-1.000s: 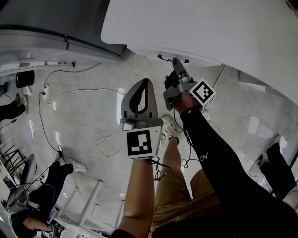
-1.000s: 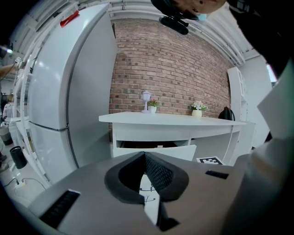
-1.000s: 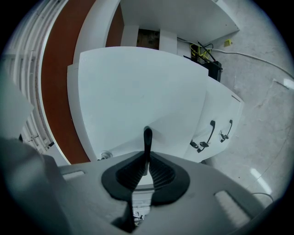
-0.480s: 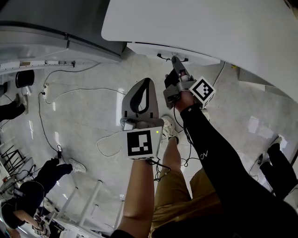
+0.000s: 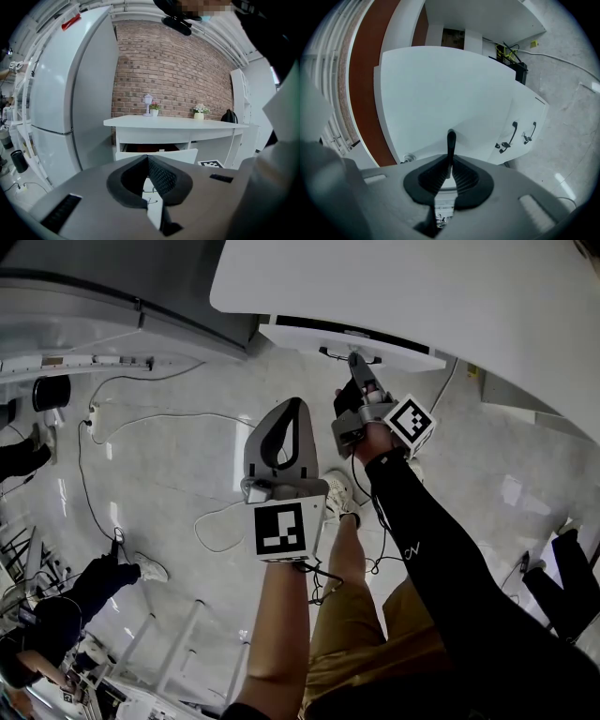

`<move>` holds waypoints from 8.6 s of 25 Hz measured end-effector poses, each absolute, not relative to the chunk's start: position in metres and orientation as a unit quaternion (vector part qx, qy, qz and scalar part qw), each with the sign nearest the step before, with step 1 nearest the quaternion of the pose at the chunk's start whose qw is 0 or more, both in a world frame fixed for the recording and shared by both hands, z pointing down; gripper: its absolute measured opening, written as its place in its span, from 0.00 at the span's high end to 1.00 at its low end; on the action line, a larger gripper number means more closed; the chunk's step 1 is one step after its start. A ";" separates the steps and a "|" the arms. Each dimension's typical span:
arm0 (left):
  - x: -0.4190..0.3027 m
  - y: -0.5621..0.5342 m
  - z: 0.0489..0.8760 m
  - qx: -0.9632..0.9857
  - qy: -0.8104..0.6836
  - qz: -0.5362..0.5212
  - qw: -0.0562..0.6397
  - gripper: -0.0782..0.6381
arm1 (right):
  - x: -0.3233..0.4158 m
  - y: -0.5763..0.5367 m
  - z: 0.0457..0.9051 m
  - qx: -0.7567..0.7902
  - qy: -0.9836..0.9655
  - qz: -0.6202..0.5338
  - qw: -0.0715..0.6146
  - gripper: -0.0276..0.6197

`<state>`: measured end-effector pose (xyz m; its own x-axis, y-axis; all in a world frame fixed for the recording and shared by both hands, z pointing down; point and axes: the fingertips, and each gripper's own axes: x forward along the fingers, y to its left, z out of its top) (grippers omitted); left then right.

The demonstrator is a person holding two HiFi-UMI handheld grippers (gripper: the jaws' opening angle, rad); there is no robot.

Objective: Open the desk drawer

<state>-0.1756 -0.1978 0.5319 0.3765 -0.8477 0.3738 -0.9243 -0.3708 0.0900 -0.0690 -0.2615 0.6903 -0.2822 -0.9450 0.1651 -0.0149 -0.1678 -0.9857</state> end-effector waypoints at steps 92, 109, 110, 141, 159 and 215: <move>-0.188 -0.159 0.548 0.814 -0.537 0.155 0.157 0.88 | -0.096 -0.175 0.692 -0.457 0.502 -0.649 0.344 0.92; -0.199 -0.152 0.551 0.810 -0.543 0.154 0.161 0.88 | -0.107 -0.131 0.721 -0.465 0.500 -0.667 0.299 0.92; -0.199 -0.152 0.551 0.810 -0.543 0.152 0.162 0.88 | -0.107 -0.131 0.722 -0.465 0.500 -0.668 0.295 0.92; -0.210 -0.144 0.559 0.807 -0.543 0.154 0.172 0.88 | -0.132 -0.091 0.760 -0.466 0.509 -0.691 0.216 0.91; -0.172 -0.141 0.563 0.820 -0.523 0.155 0.173 0.88 | -0.122 -0.048 0.749 -0.458 0.637 -0.620 0.029 0.68; -0.041 -0.118 0.183 0.810 -0.571 0.136 0.000 0.88 | 0.104 -0.142 0.194 -0.475 0.878 0.012 -0.055 0.51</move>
<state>-0.0413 -0.1185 0.1828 0.3111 -0.9246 0.2198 -0.9244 -0.3481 -0.1558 0.1045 -0.1422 0.1941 -0.5418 -0.8362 0.0844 -0.8335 0.5475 0.0741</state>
